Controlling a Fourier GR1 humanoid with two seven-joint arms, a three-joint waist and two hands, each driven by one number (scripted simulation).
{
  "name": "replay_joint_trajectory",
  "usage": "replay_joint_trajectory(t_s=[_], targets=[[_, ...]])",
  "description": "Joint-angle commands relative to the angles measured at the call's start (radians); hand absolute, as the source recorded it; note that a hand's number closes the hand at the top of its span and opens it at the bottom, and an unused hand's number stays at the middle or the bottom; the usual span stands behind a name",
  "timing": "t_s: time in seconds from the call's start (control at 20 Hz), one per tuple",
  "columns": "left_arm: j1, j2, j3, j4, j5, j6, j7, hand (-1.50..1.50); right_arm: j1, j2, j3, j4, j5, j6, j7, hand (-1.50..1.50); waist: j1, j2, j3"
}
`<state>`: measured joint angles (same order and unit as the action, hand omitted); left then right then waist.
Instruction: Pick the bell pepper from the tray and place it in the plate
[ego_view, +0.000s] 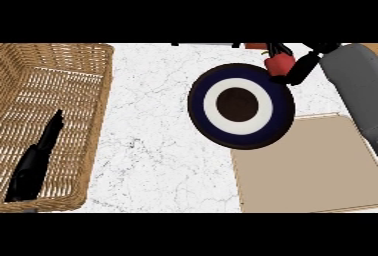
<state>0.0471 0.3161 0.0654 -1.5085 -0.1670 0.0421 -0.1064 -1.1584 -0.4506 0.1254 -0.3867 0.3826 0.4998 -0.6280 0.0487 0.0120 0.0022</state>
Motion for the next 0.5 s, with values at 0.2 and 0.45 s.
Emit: replay_joint_trajectory(t_s=[0.2,0.45], targets=[[0.030,-0.021,-0.007,0.019,-0.016,0.007,-0.031,0.00,0.014,0.145,0.044,0.068,0.018,0.108,-0.022,1.50,-0.009,-0.001,-0.002],[-0.003,0.000,0.021,0.034,-0.008,-0.015,-0.029,0.00,-0.003,0.217,-0.003,0.151,0.007,0.015,0.154,-1.50,-0.021,-0.003,-0.002]])
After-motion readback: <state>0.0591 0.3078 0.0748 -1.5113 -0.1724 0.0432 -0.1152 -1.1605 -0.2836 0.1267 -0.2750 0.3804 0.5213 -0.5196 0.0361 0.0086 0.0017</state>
